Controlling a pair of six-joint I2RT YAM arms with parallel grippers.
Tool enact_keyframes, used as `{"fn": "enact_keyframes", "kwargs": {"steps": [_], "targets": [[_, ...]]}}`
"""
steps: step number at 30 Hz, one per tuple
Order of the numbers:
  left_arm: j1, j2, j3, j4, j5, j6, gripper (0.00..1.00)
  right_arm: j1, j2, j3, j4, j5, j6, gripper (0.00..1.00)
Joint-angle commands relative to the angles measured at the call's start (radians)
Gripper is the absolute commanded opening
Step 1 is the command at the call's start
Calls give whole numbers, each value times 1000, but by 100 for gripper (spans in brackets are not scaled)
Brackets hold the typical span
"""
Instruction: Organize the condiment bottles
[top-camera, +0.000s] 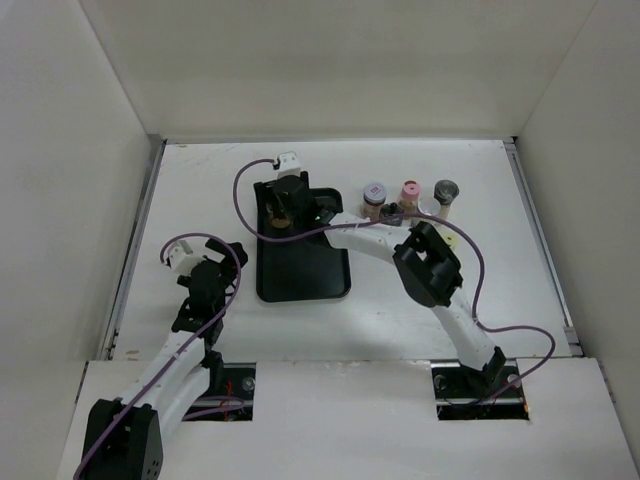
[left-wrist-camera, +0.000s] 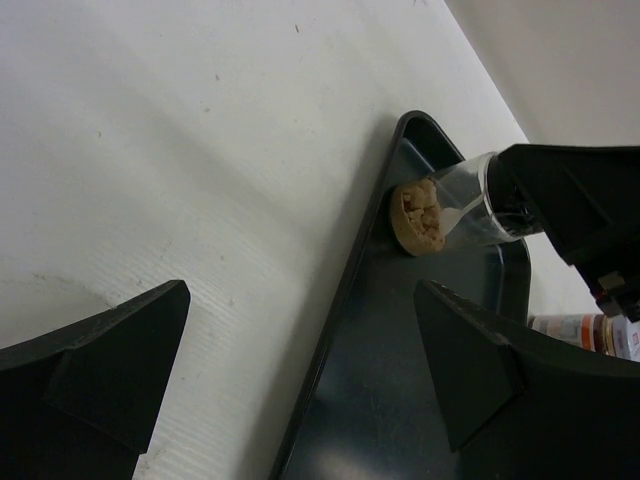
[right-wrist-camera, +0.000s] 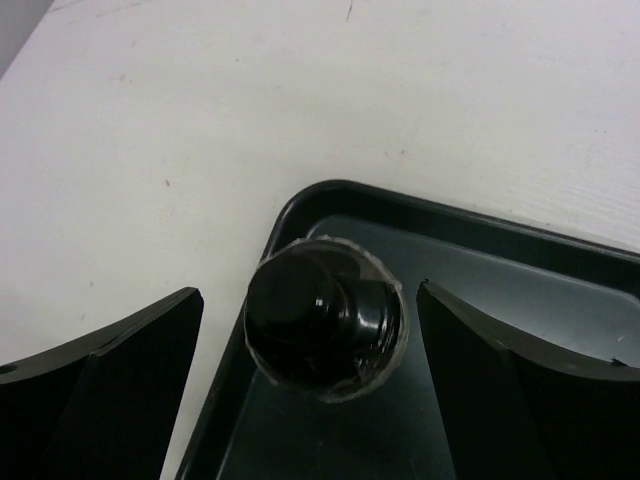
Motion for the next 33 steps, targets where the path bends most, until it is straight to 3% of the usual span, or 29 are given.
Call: {"fn": "enact_keyframes", "kwargs": {"steps": [1, 6, 8, 10, 11, 13, 17, 22, 27, 33], "targets": [[1, -8, -8, 43, 9, -4, 100, 14, -185, -80, 109, -39, 16, 97], [-2, -18, -8, 40, 17, 0, 100, 8, -478, -375, 249, -35, 7, 94], [-4, -26, -12, 43, 6, 3, 100, -12, -591, -511, 274, -17, 7, 81], [-4, -25, -11, 37, 2, 3, 100, -33, -694, -643, 278, 26, 14, 54], [-4, -25, -11, 35, 8, 3, 100, -43, -743, -703, 274, 57, 17, 48], [-8, -22, -11, 43, 11, 3, 100, -52, -831, -818, 260, 127, 22, 45], [-13, 9, -4, 57, 11, 0, 100, -82, -958, -961, 171, 212, 28, 56], [-22, 29, -3, 76, 5, -1, 100, -156, -1002, -1030, 73, 200, 74, 82], [-25, 12, -12, 81, 9, 3, 100, -207, -946, -1020, 51, 194, 82, 90], [-25, 15, -12, 83, 18, 3, 100, -262, -865, -990, 59, 178, 93, 91]]}}
